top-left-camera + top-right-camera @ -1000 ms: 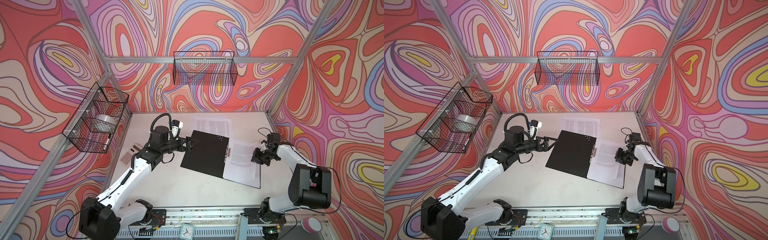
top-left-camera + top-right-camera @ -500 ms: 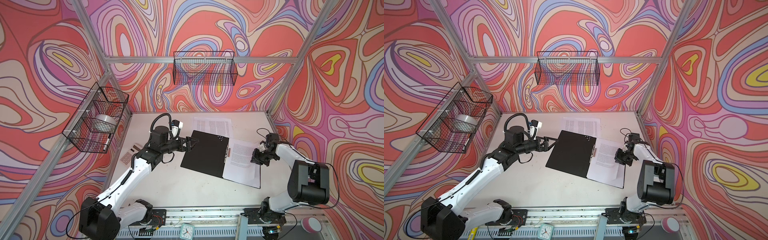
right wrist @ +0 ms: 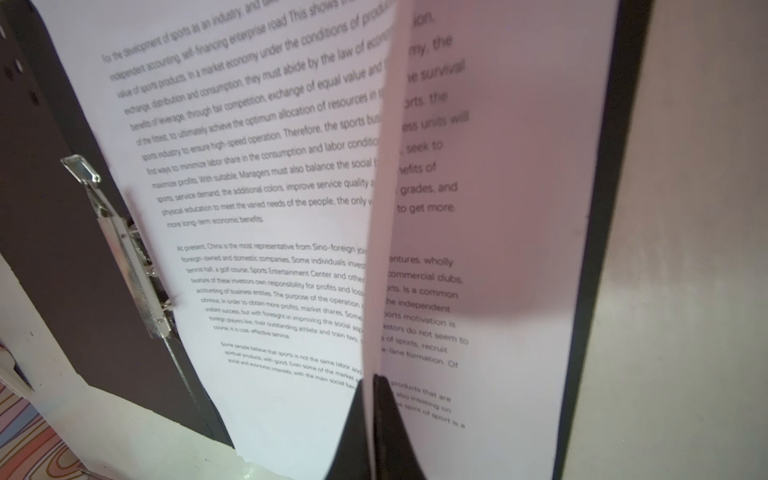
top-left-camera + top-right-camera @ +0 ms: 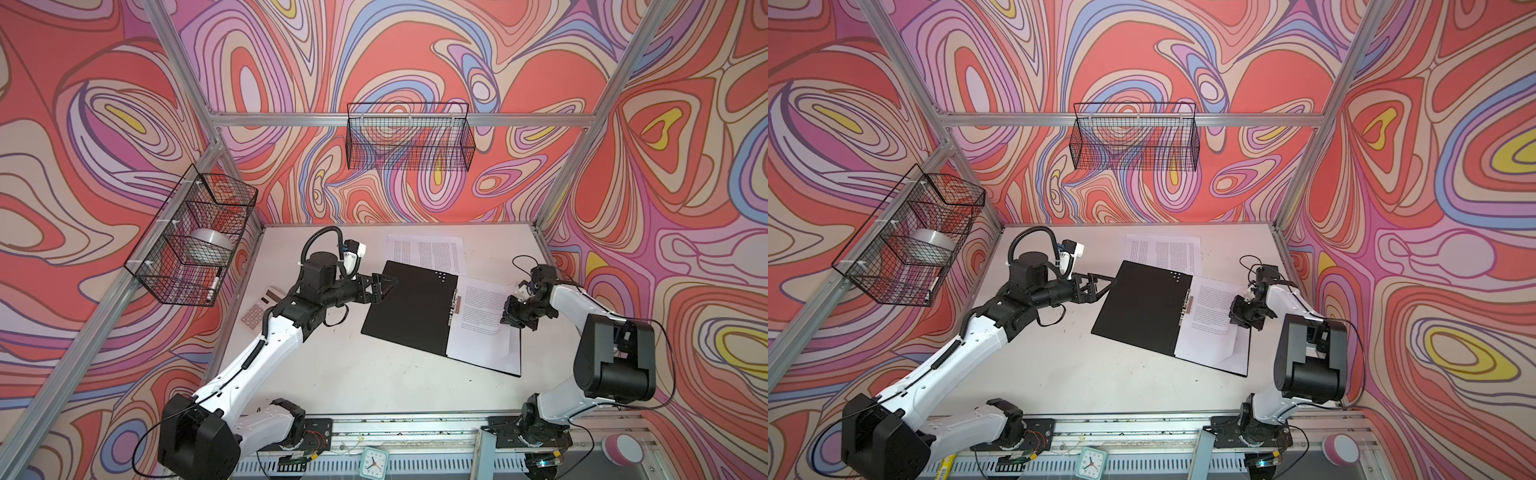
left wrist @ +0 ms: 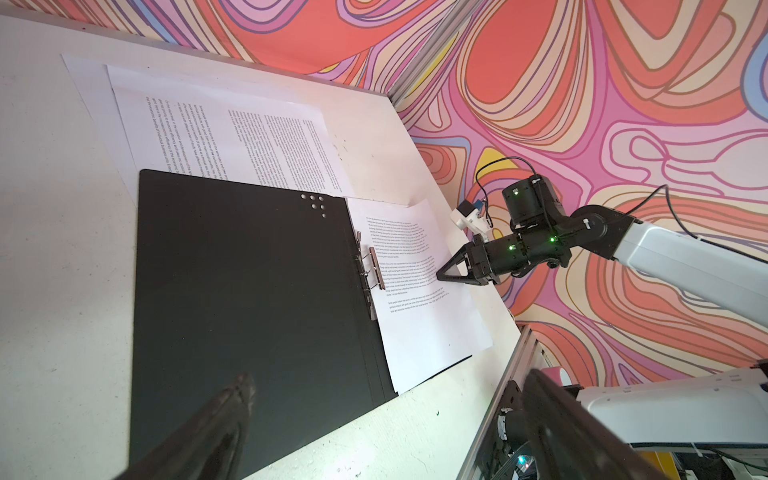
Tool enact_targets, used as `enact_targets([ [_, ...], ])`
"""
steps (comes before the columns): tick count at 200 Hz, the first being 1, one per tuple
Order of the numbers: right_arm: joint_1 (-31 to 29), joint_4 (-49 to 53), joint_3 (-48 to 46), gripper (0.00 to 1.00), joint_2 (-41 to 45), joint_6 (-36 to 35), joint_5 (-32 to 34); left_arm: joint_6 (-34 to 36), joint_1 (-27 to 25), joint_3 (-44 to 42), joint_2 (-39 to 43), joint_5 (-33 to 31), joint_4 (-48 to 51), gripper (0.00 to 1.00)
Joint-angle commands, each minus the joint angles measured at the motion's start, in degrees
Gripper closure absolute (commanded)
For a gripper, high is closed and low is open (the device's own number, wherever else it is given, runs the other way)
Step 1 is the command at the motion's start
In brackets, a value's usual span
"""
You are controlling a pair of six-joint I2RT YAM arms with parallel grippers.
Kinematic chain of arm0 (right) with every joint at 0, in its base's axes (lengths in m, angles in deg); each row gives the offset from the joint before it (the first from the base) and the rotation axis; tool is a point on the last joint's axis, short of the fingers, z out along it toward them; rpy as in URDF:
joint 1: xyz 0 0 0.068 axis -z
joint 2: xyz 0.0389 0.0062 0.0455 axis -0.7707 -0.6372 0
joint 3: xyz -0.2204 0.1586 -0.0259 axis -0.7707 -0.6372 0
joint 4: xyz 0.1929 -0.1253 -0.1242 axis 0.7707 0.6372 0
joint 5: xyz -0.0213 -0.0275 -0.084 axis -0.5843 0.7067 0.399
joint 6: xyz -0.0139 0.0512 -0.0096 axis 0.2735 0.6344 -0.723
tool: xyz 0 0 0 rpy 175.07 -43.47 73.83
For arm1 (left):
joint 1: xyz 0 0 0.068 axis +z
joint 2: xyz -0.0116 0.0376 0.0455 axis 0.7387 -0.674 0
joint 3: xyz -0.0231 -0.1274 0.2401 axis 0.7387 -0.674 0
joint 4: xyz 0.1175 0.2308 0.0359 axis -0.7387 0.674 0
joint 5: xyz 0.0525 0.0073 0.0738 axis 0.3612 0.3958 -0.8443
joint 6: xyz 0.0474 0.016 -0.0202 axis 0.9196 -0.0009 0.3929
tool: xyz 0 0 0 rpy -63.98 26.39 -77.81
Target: Put the files into the folder
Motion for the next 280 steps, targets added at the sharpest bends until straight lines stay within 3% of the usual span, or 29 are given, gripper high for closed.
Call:
enact_targets([
  [1,0.16,-0.53,1.12,1.0,-0.7,-0.56,-0.45,1.18,-0.18,0.01,0.52,-0.43,-0.31,0.0],
  [38,0.17,0.0,1.6,1.0,-0.61,-0.43,0.16,1.16,-0.15,0.05,0.48,-0.48,-0.22,0.0],
  [65,0.21,0.19,1.95,0.84,-0.63,0.06,1.32,1.17,-0.16,0.05,0.47,-0.56,-0.18,0.0],
  [80,0.18,0.16,2.18,0.67,-0.4,0.73,2.59,1.26,-0.15,0.05,0.61,-0.53,-0.1,0.0],
  [99,0.21,-0.25,2.23,0.55,-0.23,1.13,3.04,1.3,-0.16,0.05,0.58,-0.63,-0.18,0.0],
  [167,0.16,0.54,3.26,0.43,-0.23,2.84,7.57,1.44,-0.11,0.06,0.68,-0.61,-0.02,0.0],
  [173,0.21,0.67,3.31,0.36,-0.21,3.16,7.91,1.44,-0.09,0.1,0.73,-0.65,-0.05,0.0],
  [175,0.21,0.7,3.36,0.27,-0.25,3.27,8.04,1.44,-0.14,0.06,0.76,-0.62,-0.03,0.0],
  [177,0.21,0.82,3.5,0.1,-0.28,3.3,8.16,1.44,-0.13,0.06,0.76,-0.65,-0.07,0.0],
  [181,0.21,0.88,3.62,0.02,-0.38,3.46,8.41,1.44,-0.11,0.05,0.74,-0.69,-0.09,0.0],
  [249,0.54,1.0,4.47,0.02,5.14,10.88,18.88,1.75,-0.08,0.23,1.29,-1.14,0.41,0.0],
  [280,2.33,-1.48,5.03,0.02,5.85,11.82,7.84,1.75,-0.12,0.29,1.52,-1.98,0.76,0.0],
])
